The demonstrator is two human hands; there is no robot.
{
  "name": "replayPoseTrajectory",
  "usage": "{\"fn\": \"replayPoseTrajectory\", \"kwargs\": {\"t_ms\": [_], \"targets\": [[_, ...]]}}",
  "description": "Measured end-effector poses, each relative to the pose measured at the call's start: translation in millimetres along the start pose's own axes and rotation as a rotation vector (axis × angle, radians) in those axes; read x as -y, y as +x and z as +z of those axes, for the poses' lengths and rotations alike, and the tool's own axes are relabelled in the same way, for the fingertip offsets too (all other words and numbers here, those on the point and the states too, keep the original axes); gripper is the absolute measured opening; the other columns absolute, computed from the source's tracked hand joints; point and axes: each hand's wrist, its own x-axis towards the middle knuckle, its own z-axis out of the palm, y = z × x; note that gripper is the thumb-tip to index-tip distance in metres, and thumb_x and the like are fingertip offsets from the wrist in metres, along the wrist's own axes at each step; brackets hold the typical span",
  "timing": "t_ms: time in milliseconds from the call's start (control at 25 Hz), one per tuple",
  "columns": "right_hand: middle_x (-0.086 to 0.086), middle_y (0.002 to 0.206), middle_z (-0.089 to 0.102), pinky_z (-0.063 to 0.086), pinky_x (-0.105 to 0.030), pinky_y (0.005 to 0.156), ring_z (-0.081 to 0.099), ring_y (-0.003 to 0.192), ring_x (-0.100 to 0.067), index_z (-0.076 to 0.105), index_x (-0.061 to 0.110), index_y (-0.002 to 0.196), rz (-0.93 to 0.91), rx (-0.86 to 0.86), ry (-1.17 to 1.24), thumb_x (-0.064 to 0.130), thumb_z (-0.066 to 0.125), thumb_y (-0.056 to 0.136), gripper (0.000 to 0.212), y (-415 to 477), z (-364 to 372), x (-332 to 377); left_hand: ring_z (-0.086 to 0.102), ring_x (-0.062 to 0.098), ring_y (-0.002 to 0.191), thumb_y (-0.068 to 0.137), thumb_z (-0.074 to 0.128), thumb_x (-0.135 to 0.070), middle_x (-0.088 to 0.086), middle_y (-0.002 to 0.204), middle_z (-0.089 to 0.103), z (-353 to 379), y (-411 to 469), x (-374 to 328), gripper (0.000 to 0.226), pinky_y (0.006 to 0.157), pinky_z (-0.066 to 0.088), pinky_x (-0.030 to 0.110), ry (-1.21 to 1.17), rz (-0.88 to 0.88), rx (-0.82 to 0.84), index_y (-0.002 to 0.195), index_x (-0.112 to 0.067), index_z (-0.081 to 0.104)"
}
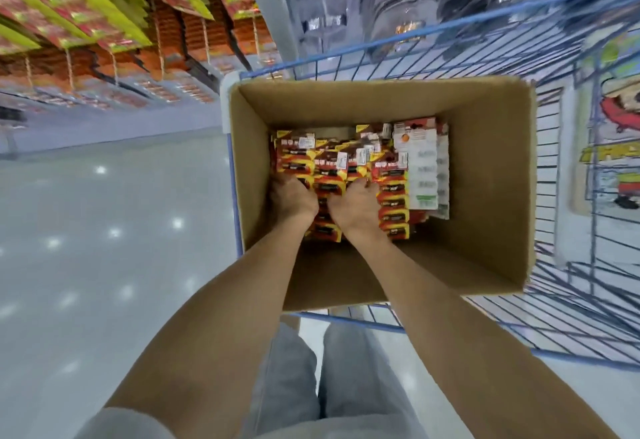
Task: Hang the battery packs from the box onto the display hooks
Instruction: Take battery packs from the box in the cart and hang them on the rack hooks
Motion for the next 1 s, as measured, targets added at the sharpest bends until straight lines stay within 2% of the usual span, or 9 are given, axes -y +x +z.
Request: {"fn": "replayPoseTrajectory", "kwargs": {"t_ms": [80,200,360,440,560,640,760,920,1000], "targets": [[-0.017,0.153,0.023,0.049,-0.041,0.099,0.048,0.126,-0.036,0.039,0.007,0.139,0.056,-0.033,-0.07,0.031,0.069,0.095,0.059,1,14,7,0.053,0.036,0.131,0.095,0.071,-0.028,0.018,0.145,0.048,4,2,-1,0.07,0.101,0.052,0.046,0.05,0.002,-0.034,0.151,-0.008,0.034],[-0.018,0.155,0.02,0.047,-0.043,0.104,0.043,0.133,-0.037,0.031,0.006,0.143,0.091,-0.069,-0.088,0.035,0.073,0.092,0.072,5,28,10,0.047,0.036,0.136,0.093,0.076,-0.027,0.022,0.148,0.041,7,5,3,0.083,0.102,0.049,0.042,0.12,0.034,-0.07,0.154,-0.002,0.026],[-0.017,0.138,0.049,0.053,-0.041,0.094,0.059,0.12,-0.035,0.041,0.004,0.137,0.011,-0.088,0.115,0.021,0.065,0.099,0.049,13,24,-1,0.049,0.035,0.131,0.086,0.082,-0.026,0.02,0.147,0.041,5,0,2,0.085,0.099,0.05,0.039,0.144,0.044,-0.087,0.149,-0.003,0.03],[-0.011,0.112,0.064,0.058,-0.039,0.083,0.067,0.107,-0.031,0.049,0.006,0.126,-0.021,-0.06,0.239,0.014,0.061,0.101,0.029,15,15,-8,0.056,0.034,0.126,0.086,0.083,-0.021,0.017,0.144,0.046,2,-4,0,0.078,0.087,0.05,0.036,-0.014,0.007,-0.089,0.146,-0.007,0.034],[0.005,0.087,0.057,0.049,-0.029,0.069,0.062,0.093,-0.021,0.053,0.009,0.113,-0.065,-0.063,0.305,0.012,0.06,0.101,0.015,11,-1,-21,0.063,0.033,0.123,0.095,0.072,-0.015,0.012,0.134,0.06,-4,-13,-3,0.049,0.084,0.051,0.035,-0.164,-0.024,-0.051,0.137,-0.011,0.048],[0.011,0.094,0.059,0.048,-0.028,0.082,0.058,0.102,-0.016,0.058,0.008,0.123,-0.099,-0.074,0.407,0.011,0.058,0.102,0.021,4,-16,-29,0.062,0.032,0.125,0.098,0.067,-0.013,0.011,0.131,0.063,-9,-23,-3,0.035,0.097,0.053,0.042,-0.189,0.006,-0.027,0.13,-0.012,0.055],[0.003,0.119,0.067,0.053,-0.038,0.099,0.061,0.115,-0.018,0.064,0.019,0.126,-0.049,-0.012,0.633,0.016,0.057,0.104,0.023,-16,-50,-39,0.061,0.029,0.127,0.098,0.067,-0.01,0.007,0.132,0.063,-25,-49,-2,0.036,0.105,0.053,0.046,-0.389,0.05,0.029,0.132,-0.015,0.057],[0.001,0.107,0.079,0.06,-0.045,0.091,0.077,0.096,-0.017,0.069,0.024,0.119,-0.029,0.14,0.818,0.019,0.062,0.102,0.02,-57,-104,-42,0.074,0.016,0.098,0.096,0.071,-0.014,-0.005,0.115,0.072,-72,-95,3,0.03,0.067,0.064,0.031,-0.723,0.124,0.216,0.12,-0.029,0.063],[0.0,0.108,0.079,0.061,-0.044,0.087,0.077,0.097,-0.017,0.068,0.022,0.124,-0.101,0.208,0.866,0.019,0.061,0.102,0.024,-83,-128,-36,0.077,0.013,0.09,0.094,0.073,-0.014,-0.007,0.106,0.076,-97,-114,5,0.028,0.072,0.064,0.033,-0.771,0.21,0.256,0.113,-0.033,0.067]]}}
